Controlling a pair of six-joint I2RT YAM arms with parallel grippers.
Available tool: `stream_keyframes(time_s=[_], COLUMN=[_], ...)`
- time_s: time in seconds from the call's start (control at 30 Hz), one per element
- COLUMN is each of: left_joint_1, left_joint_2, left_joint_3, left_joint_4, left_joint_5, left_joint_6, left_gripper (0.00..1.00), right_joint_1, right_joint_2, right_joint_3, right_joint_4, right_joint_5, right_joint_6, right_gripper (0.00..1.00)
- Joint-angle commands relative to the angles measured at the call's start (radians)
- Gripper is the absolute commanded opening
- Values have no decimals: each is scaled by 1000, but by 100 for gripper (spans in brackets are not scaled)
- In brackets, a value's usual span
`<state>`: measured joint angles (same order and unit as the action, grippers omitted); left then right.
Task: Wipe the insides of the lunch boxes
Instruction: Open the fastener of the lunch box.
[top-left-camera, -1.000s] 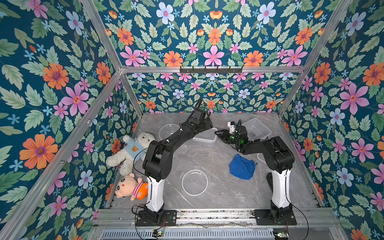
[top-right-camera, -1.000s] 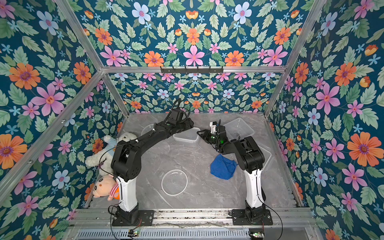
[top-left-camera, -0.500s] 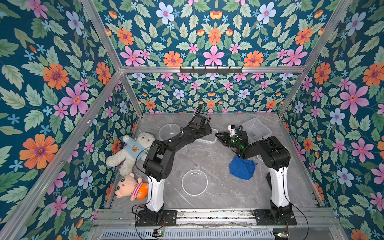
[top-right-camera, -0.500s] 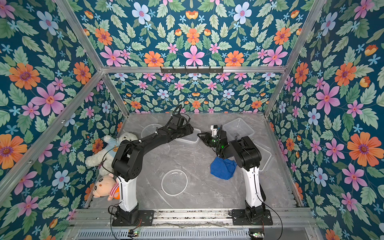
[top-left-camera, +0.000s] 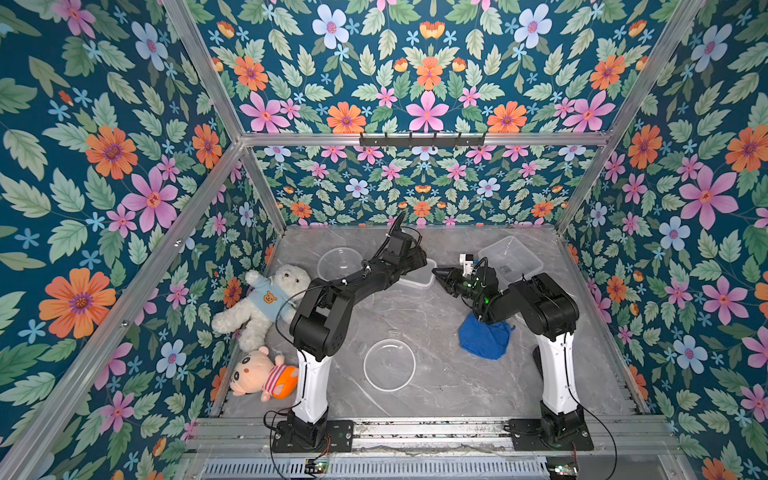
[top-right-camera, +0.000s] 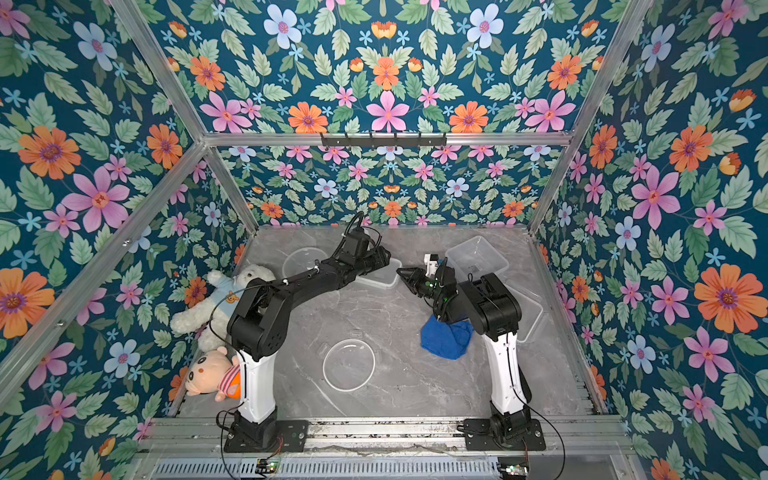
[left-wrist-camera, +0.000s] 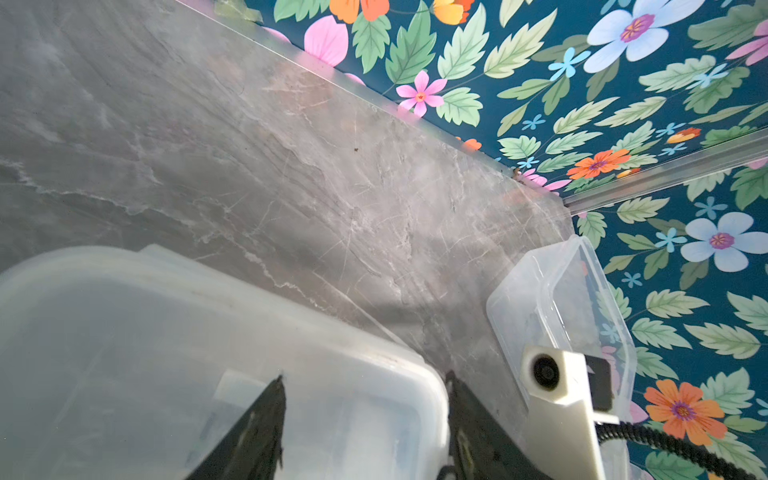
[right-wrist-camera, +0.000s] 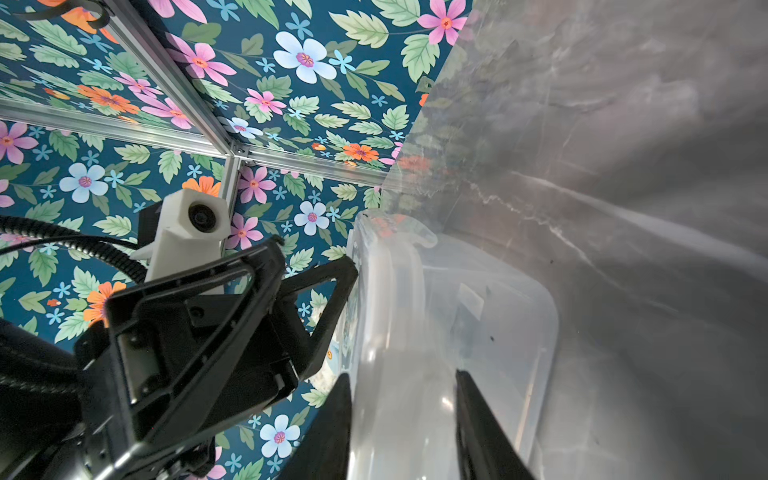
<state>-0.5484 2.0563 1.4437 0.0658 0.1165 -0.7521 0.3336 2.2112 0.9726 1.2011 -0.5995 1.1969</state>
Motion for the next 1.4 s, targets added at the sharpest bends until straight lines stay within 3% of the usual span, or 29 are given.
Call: stream_keyframes(time_s=[0.0,0.2,0.43,0.8,1.1,1.3,1.37], left_joint_1=[1,1,1,8,10,20,27], left_joint_2=[28,31,40,12,-92,-22,22], left_joint_3=[-30,-55,-56,263,162,223,286], left_joint_4=[-250,-226,-198,-290,-323,-314,-325], left_joint_5=[20,35,51,-7,-57,-22,-7], left_joint_6=[-29,-39,-48,35,56,68,77], left_gripper=[64,64,64,72,74,74,74], right_joint_1=[2,3,8,-3,-28,-52,-63], right_joint_2=[-50,-156,-228,-115,-35,9,20], right_joint_3=[-15,12,179,395,516,538,537], right_joint_4=[-53,-434,-913,-1018,-1055,-1026,-1001], right_joint_5=[-35,19,133,131,133,82,58], right_joint_6=[-85,-248,-498,-586,-569,-520,-496], right_gripper=[11,1,0,0,0,33,38])
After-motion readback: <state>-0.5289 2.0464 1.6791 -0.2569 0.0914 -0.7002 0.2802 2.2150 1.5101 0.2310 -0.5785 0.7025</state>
